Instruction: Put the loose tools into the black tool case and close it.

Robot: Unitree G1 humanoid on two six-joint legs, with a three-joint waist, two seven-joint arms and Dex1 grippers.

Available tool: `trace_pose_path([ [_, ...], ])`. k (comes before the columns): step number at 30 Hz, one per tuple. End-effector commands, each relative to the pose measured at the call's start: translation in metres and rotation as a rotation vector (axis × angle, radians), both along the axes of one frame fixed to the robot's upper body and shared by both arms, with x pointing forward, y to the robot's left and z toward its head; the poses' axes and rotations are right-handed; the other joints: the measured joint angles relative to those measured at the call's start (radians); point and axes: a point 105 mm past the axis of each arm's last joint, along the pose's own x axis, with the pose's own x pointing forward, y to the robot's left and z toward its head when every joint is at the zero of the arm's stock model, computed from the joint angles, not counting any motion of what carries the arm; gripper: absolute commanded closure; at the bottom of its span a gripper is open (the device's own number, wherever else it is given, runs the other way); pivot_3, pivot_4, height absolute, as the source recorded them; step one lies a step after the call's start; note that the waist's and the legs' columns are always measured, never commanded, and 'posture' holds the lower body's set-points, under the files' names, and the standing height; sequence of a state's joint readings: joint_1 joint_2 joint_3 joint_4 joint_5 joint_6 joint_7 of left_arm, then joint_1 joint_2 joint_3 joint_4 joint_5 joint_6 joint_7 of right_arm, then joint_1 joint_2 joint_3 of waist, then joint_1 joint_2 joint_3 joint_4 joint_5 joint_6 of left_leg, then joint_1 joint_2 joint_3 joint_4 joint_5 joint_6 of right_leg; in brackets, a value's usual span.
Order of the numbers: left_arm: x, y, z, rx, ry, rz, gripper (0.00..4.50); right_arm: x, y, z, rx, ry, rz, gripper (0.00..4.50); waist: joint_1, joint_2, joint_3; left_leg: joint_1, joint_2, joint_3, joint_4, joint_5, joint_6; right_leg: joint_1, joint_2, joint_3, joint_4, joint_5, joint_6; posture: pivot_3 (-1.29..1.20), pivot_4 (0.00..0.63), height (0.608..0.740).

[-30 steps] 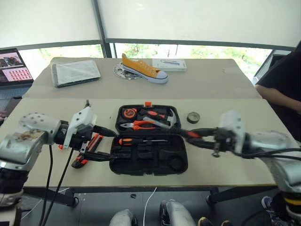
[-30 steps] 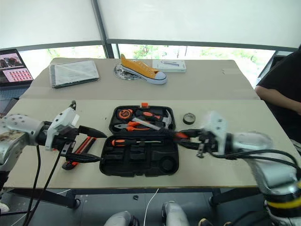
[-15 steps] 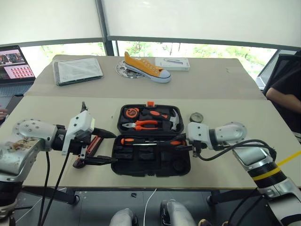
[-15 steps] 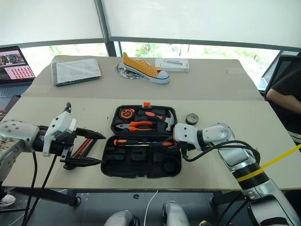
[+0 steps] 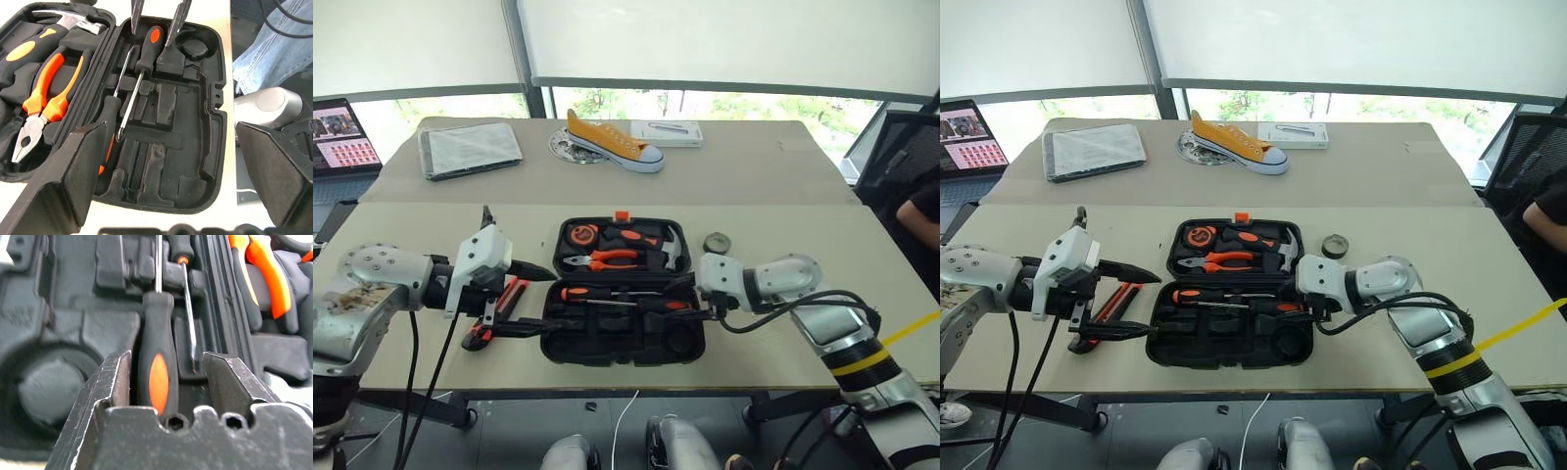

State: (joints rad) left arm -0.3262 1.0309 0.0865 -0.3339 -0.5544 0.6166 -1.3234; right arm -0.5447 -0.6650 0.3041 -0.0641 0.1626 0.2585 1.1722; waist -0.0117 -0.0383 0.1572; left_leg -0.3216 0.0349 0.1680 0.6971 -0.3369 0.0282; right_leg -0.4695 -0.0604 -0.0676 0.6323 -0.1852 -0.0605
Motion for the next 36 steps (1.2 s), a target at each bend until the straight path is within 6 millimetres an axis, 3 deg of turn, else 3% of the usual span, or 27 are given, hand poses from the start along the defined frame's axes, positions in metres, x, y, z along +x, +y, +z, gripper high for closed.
trace_pose_path([
  [1, 0.002, -0.001, 0.008, -0.005, -0.031, -0.01, 0.0, 0.0, 0.012, 0.024, 0.073, -0.058, 0.005, 1.21, 0.0, 0.0, 0.0, 0.0, 0.0, 0.0, 0.0, 0.0, 0.0, 0.0, 0.0, 0.0, 0.0, 0.0, 0.0, 0.0, 0.15, 0.733],
  [4, 0.003, -0.002, 0.008, 0.0, -0.036, -0.01, 0.0, 0.001, 0.02, 0.022, 0.089, -0.042, 0.003, 1.21, 0.0, 0.0, 0.0, 0.0, 0.0, 0.0, 0.0, 0.0, 0.0, 0.0, 0.0, 0.0, 0.0, 0.0, 0.0, 0.0, 0.15, 0.733],
  [6, 0.003, -0.002, 0.007, 0.002, -0.038, -0.01, 0.0, 0.0, 0.023, 0.019, 0.086, -0.035, 0.008, 2.22, 0.0, 0.0, 0.0, 0.0, 0.0, 0.0, 0.0, 0.0, 0.0, 0.0, 0.0, 0.0, 0.0, 0.0, 0.0, 0.0, 0.15, 0.733],
  [13, 0.004, -0.002, 0.01, 0.004, -0.045, -0.005, 0.0, 0.004, 0.031, 0.003, 0.051, -0.019, 0.009, 4.46, -0.002, 0.0, 0.0, 0.0, -0.001, 0.001, 0.0, 0.0, 0.0, 0.0, 0.0, -0.001, 0.0, 0.0, 0.0, 0.0, 0.15, 0.733],
  [21, 0.003, -0.001, 0.007, 0.015, -0.043, -0.003, 0.0, 0.003, 0.031, -0.036, -0.133, -0.021, 0.018, 4.46, -0.004, 0.0, 0.0, 0.001, -0.001, 0.001, 0.0, 0.0, 0.0, 0.0, 0.0, -0.001, 0.001, 0.0, 0.0, 0.0, 0.15, 0.733],
  [24, 0.004, 0.0, 0.005, 0.016, -0.04, 0.003, 0.0, -0.002, 0.032, -0.037, -0.128, -0.023, 0.034, 4.46, -0.004, 0.0, 0.0, 0.004, 0.0, 0.001, 0.0, 0.001, -0.001, 0.003, 0.0, -0.001, 0.002, 0.0, 0.001, 0.0, 0.15, 0.733],
  [29, 0.005, 0.004, 0.002, 0.012, -0.041, 0.04, 0.0, 0.002, 0.038, -0.01, 0.002, -0.044, -0.001, 4.46, -0.004, 0.0, 0.0, 0.005, 0.001, 0.0, 0.0, 0.001, -0.003, 0.005, 0.0, 0.002, 0.002, -0.003, 0.005, 0.0, 0.15, 0.733],
  [32, 0.007, 0.013, 0.001, -0.006, -0.045, 0.12, 0.0, -0.004, 0.044, 0.026, 0.18, -0.029, 0.018, 4.46, -0.006, 0.0, 0.0, 0.004, 0.001, -0.001, 0.0, 0.002, -0.003, 0.003, 0.001, 0.002, 0.002, -0.003, 0.003, 0.0, 0.15, 0.733],
  [34, 0.008, 0.032, -0.005, -0.014, -0.05, 0.249, 0.0, -0.01, 0.041, 0.055, 0.305, 0.023, 0.013, 4.46, -0.006, 0.0, 0.0, 0.0, 0.001, 0.0, 0.0, 0.002, -0.003, -0.002, 0.001, 0.002, 0.004, 0.001, -0.003, 0.0, 0.15, 0.733],
  [36, 0.007, 0.055, -0.012, -0.011, -0.066, 0.387, 0.0, -0.018, 0.034, 0.073, 0.367, 0.056, 0.027, 3.9, -0.007, 0.0, 0.0, 0.0, 0.0, 0.0, 0.0, 0.002, -0.003, -0.004, 0.0, 0.002, 0.008, 0.0, -0.004, 0.0, 0.15, 0.733],
])
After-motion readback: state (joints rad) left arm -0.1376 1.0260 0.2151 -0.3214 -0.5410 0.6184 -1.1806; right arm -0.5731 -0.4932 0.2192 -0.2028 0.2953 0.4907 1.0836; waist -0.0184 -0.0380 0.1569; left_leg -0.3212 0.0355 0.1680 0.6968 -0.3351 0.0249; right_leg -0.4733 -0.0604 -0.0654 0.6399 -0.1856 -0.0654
